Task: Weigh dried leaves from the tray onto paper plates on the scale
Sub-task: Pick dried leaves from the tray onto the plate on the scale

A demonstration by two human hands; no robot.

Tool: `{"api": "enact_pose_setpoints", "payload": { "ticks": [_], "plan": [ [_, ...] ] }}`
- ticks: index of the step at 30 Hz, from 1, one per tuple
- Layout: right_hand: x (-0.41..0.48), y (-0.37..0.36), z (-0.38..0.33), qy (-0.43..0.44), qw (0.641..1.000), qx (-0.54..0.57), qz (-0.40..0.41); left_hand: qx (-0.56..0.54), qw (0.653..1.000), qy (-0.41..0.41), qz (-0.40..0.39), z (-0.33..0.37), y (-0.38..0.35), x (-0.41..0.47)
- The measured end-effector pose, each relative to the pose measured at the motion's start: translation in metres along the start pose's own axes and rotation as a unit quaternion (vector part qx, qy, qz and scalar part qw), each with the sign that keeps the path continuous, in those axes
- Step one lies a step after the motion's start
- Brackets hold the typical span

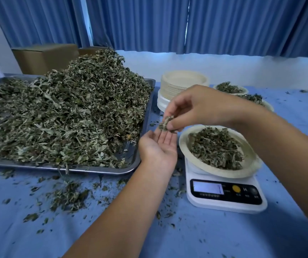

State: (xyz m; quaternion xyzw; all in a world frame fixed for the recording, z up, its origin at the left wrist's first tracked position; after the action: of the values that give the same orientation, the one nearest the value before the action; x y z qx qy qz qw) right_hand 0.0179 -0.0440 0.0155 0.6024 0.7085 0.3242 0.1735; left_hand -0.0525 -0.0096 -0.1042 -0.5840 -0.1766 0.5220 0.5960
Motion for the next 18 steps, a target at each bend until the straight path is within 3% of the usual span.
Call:
{"api": "enact_pose_setpoints", "payload": {
  "ticks": [6, 12, 18],
  "plan": [
    [-0.043, 0.035, 0.031, -0.054, 0.997, -0.005, 0.063, 0.054, 0.998, -0.016, -0.014, 0.001, -0.001, -0.007],
    [-0.059, 0.054, 0.046, -0.094, 0.993, -0.040, 0.065, 0.068, 0.997, -0.030, -0.011, 0.001, -0.001, -0.012],
    [-0.064, 0.058, 0.045, -0.117, 0.977, -0.175, 0.044, 0.083, 0.996, -0.032, -0.016, 0.001, 0.000, -0.011]
  ]
}}
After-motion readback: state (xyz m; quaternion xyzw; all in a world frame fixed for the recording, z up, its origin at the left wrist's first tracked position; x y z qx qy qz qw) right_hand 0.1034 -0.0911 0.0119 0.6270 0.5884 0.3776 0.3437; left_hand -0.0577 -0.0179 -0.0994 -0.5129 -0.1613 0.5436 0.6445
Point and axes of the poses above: each hand's wrist, its own x-axis towards the middle knuckle, its own y-axis out of the back of the hand, z = x × y, the point moved 5 cm from there along x, towards the middle knuckle, and after that the axes turned 4 degrees about z, right-handed, at the moved point
